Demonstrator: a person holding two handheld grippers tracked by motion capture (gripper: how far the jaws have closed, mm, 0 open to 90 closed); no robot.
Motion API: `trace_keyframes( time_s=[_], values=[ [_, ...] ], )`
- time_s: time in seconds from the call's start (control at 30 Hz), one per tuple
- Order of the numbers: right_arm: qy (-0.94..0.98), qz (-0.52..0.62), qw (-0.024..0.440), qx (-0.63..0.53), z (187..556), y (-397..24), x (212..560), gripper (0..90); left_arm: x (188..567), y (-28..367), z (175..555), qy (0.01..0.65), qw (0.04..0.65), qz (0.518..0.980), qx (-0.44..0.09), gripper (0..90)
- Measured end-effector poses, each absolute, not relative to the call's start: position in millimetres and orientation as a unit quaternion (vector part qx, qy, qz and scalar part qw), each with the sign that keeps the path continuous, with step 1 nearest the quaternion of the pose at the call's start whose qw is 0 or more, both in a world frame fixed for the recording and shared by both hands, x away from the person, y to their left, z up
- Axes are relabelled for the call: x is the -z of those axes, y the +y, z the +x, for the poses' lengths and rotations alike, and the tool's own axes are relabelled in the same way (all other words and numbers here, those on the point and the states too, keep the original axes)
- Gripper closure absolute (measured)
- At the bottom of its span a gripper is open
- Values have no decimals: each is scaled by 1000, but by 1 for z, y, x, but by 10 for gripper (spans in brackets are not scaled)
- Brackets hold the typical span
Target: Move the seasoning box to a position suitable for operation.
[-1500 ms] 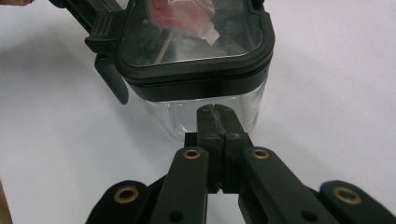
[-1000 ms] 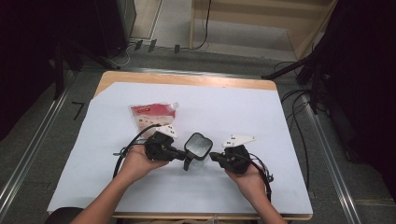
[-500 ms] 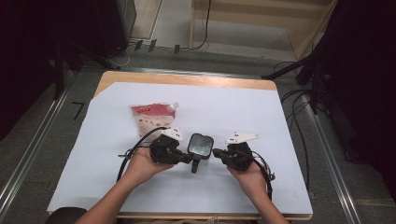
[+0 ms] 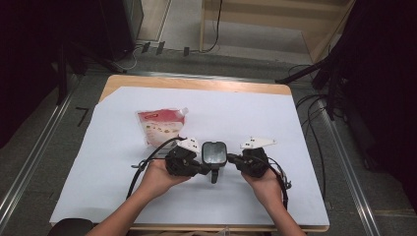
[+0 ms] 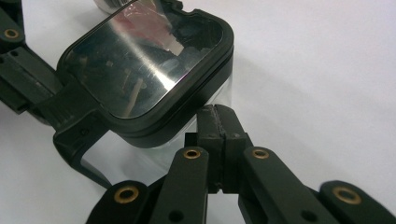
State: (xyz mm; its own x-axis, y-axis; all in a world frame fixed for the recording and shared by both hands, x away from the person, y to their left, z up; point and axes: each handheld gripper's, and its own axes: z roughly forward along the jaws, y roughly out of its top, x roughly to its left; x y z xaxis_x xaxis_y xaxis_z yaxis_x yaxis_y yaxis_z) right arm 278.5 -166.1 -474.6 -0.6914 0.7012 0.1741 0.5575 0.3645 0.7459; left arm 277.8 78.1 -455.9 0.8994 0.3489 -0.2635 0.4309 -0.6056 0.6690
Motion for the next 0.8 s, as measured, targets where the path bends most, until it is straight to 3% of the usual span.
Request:
trace_keyframes(
  time_s=[0.8],
  values=[
    [809,401,90,-421,268,-186,464,900,458,53,275,204,408,888,61,900]
  ],
)
